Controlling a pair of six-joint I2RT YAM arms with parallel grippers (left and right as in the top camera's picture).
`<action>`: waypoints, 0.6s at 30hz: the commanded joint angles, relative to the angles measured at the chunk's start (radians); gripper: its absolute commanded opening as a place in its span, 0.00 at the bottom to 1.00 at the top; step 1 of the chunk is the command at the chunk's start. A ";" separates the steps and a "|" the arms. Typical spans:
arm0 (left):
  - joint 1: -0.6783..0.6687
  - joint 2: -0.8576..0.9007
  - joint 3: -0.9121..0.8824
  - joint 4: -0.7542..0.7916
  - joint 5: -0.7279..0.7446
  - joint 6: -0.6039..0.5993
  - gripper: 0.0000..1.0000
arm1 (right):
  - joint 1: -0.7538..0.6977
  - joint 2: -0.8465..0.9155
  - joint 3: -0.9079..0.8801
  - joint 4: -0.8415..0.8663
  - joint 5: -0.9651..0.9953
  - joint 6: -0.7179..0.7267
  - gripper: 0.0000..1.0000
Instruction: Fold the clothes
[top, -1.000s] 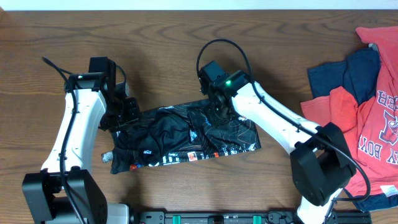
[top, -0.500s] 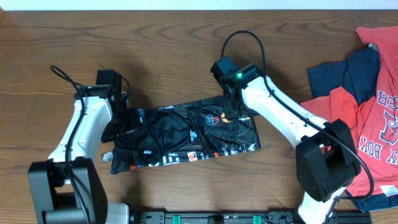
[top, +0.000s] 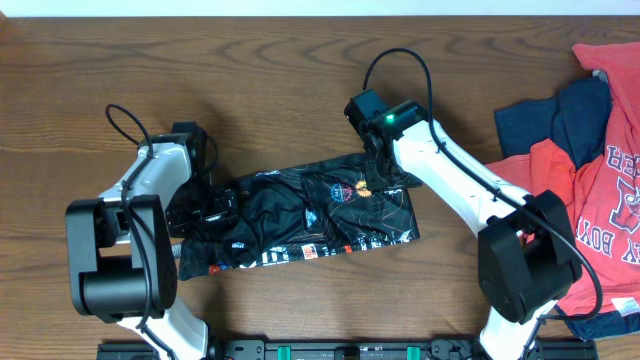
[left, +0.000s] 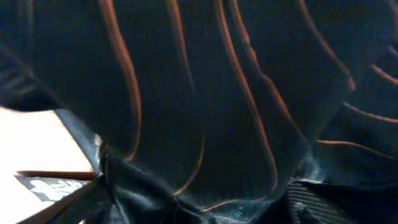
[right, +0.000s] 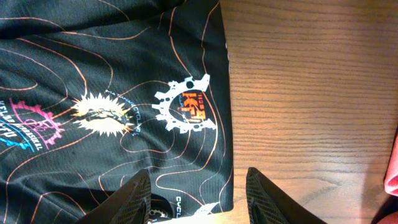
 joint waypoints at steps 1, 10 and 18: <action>-0.003 0.083 -0.026 0.017 0.011 -0.006 0.70 | -0.021 -0.001 0.001 0.000 0.014 0.019 0.47; 0.015 0.080 0.032 0.001 0.006 0.010 0.11 | -0.070 -0.001 0.001 -0.008 0.018 0.019 0.47; 0.120 0.058 0.277 -0.177 -0.134 0.008 0.10 | -0.172 -0.025 0.001 -0.023 0.072 0.013 0.47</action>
